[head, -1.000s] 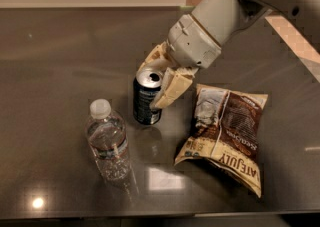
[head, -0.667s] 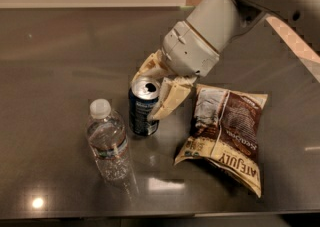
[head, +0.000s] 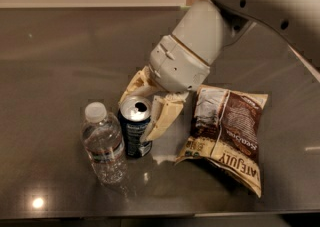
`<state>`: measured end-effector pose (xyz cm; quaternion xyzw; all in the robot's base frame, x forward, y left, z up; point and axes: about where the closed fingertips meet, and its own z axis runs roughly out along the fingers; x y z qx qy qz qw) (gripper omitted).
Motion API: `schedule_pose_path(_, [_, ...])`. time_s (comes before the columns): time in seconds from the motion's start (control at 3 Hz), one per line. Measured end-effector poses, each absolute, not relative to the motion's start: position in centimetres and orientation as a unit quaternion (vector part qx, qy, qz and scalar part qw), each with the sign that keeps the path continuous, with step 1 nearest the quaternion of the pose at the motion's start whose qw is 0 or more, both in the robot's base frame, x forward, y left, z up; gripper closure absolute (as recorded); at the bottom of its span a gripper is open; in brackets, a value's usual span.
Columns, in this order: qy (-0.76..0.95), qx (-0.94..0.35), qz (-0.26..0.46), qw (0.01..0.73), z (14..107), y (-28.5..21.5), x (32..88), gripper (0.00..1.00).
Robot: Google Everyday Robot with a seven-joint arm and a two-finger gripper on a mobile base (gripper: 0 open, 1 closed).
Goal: Move pepsi can near water bottle
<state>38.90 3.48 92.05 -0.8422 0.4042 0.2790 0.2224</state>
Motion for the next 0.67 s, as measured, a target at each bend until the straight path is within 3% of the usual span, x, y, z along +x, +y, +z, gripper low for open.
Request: schedule_pose_path(0.67, [0.402, -0.845, 0.286, 0.206, 90.40, 4.32, 38.61, 1.00])
